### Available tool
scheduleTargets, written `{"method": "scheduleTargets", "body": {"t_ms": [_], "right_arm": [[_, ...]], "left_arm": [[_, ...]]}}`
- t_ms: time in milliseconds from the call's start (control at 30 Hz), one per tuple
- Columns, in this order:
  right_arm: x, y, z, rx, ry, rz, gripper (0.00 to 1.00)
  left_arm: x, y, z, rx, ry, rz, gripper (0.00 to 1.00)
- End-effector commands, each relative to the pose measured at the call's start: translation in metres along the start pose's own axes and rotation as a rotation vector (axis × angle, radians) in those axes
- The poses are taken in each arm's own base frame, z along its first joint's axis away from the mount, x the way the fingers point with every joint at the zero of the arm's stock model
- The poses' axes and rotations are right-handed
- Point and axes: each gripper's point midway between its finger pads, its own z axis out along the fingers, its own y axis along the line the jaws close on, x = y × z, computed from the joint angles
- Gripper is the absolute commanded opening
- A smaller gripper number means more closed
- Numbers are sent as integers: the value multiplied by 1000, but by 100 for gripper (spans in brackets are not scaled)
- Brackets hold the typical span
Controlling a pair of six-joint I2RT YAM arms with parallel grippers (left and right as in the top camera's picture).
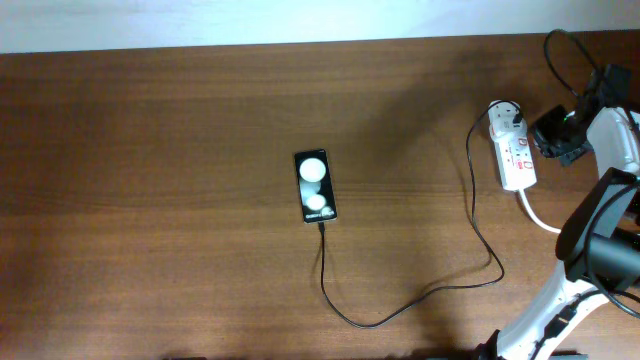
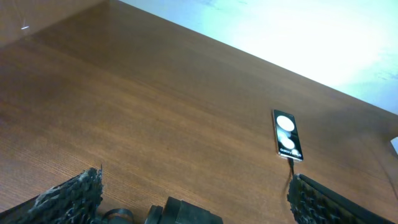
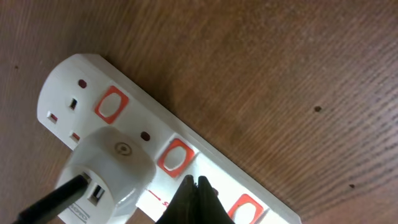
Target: Plug charger to phone and switch on socket
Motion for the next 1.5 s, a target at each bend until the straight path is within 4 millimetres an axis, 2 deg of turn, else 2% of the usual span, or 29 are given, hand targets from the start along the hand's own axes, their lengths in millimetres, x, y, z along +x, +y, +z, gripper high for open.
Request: {"method": "scheduleTargets", "body": {"t_ms": [0, 133, 233, 333, 433, 500, 600, 667, 700, 733, 767, 833, 900, 967, 1033, 1100, 1200, 1267, 1400, 1467], "right_arm": [[-4, 10, 3, -1, -29, -36, 4], [0, 23, 11, -12, -36, -63, 4], [26, 19, 45, 32, 56, -85, 4], [59, 23, 67, 46, 151, -149, 4], [69, 22, 65, 77, 177, -182, 4], [65, 5, 51, 109, 192, -145, 4], [30, -32, 3, 215, 88, -71, 4], [16, -44, -41, 205, 40, 0, 4], [9, -44, -84, 174, -26, 17, 4], [8, -41, -104, 156, -58, 12, 4], [12, -32, -152, 111, -132, 2, 4], [24, -24, -226, 29, -262, -11, 4], [44, -21, -290, -56, -386, -26, 4], [70, -25, -347, -129, -508, -39, 4], [104, -30, -403, -231, -645, -61, 4], [127, -36, -429, -286, -708, -75, 4], [162, -38, -429, -317, -648, -128, 4], [178, -40, -437, -352, -658, -159, 4], [212, -47, -465, -459, -729, -224, 4], [233, -46, -479, -518, -759, -345, 4]], "left_arm": [[-1, 2, -3, -5, -17, -14, 99], [-1, 2, -3, -5, -17, -14, 99], [-1, 2, -3, -6, -17, -14, 99], [-1, 2, -3, -5, -17, -14, 99], [-1, 2, -3, -5, -17, -14, 99], [-1, 2, -3, -5, -17, -14, 99], [-1, 2, -3, -6, -17, -14, 99], [-8, -1, -3, 5, -45, -19, 99], [-23, -5, -2, 18, -106, -30, 99], [-35, -10, -1, 34, -152, -38, 99], [-52, -17, 5, 57, -212, -50, 99], [-63, -25, 36, 58, -238, -55, 99], [-54, -29, 89, 33, -208, -50, 99], [-43, -37, 130, 54, -191, -46, 99], [-47, -44, 166, 82, -265, -60, 99], [-40, -45, 189, 91, -288, -64, 99], [-5, -40, 230, 79, -258, -58, 99], [11, -36, 247, 78, -253, -57, 99], [33, -32, 270, 90, -285, -63, 99], [35, -32, 273, 90, -286, -63, 99]]}}
